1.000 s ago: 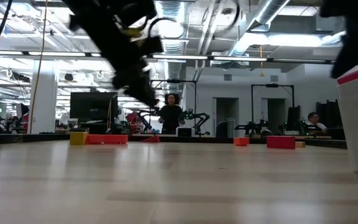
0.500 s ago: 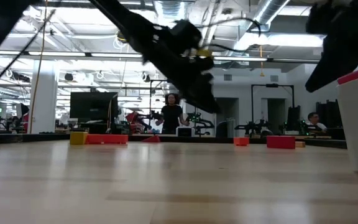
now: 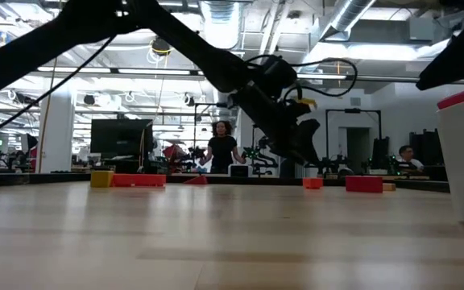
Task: Sort blocks by size
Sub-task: Put the small orange game piece into the white bin
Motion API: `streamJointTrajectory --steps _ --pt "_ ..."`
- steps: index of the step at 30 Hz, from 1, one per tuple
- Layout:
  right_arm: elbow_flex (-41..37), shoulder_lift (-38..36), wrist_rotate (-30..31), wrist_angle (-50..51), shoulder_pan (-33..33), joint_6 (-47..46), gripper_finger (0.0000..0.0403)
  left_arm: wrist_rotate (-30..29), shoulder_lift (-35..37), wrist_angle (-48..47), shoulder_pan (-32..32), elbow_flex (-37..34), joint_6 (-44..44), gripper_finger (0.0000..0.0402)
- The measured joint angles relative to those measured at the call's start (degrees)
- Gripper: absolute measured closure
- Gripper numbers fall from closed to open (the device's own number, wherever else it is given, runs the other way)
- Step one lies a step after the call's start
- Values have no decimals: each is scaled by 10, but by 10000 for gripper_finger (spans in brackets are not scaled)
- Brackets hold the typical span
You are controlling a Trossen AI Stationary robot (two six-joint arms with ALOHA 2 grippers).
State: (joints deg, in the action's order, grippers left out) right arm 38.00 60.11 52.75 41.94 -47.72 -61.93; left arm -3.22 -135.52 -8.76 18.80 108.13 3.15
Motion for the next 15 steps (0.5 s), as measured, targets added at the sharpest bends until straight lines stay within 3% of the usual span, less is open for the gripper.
streamJointTrajectory --steps 6,15 --pt "0 22 1 -30 -10 3 241 0 -7 -16 10 16 -8 130" --pt "0 46 4 -76 -9 16 241 17 -31 25 6 17 -10 86"
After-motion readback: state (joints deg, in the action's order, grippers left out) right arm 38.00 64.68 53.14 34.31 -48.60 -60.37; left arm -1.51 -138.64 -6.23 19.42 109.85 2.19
